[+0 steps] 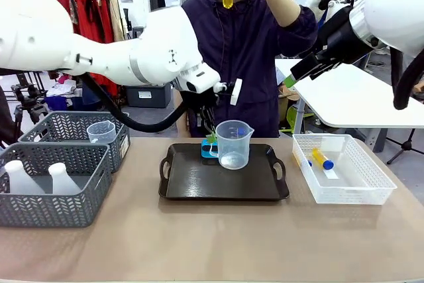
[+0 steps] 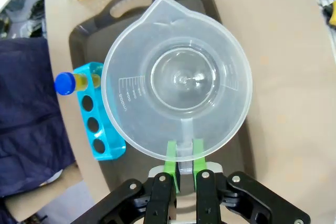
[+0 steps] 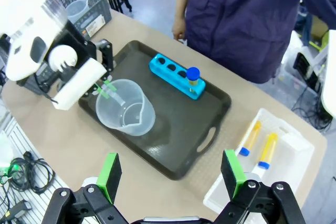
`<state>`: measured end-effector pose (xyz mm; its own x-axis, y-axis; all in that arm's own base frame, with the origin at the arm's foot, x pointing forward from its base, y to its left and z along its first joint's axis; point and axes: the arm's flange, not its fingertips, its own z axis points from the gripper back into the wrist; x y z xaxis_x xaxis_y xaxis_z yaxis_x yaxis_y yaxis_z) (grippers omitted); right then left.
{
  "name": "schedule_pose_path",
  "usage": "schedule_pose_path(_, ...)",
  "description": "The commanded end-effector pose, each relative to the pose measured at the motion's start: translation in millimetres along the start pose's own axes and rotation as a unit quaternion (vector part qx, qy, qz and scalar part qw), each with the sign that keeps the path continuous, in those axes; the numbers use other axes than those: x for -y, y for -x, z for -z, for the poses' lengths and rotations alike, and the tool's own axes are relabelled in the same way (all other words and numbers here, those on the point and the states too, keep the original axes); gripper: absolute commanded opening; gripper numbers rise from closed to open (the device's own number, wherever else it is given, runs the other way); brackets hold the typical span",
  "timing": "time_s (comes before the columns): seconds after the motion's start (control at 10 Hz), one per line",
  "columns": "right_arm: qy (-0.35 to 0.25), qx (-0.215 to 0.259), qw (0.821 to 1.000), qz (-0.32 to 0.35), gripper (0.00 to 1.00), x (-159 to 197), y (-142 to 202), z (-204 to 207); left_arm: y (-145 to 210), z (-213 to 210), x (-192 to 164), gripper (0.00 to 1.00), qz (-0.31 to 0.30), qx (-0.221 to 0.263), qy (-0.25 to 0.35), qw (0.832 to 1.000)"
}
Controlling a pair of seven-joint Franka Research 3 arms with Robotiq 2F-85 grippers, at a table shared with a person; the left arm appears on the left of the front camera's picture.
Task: Prepare the laboratory tools.
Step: Pick up one Large Measuring Cup and place it on the Handle tray.
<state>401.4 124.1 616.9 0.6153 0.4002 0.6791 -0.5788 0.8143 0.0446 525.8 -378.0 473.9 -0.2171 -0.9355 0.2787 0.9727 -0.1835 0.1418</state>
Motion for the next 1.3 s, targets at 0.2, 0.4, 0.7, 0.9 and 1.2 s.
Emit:
schedule_pose_path(0.2,-0.007,0.003,1.0,0.002,1.0,1,0,-1,-15,50,-20,0.0,-0.001,-0.012,0.003,1.0)
schedule_pose_path(0.4,-0.007,0.003,1.0,0.002,1.0,1,0,-1,-19,63,-24,0.0,0.001,-0.001,0.003,1.0)
schedule_pose_path(0.7,-0.007,0.003,1.0,0.002,1.0,1,0,-1,-21,80,-31,0.0,0.009,-0.003,0.014,1.0)
schedule_pose_path(0.9,-0.007,0.003,1.0,0.002,1.0,1,0,-1,-23,91,-32,0.0,0.012,-0.004,0.024,1.0)
schedule_pose_path(1.2,-0.007,0.003,1.0,0.002,1.0,1,0,-1,-22,100,-35,0.0,0.012,-0.005,0.033,0.999)
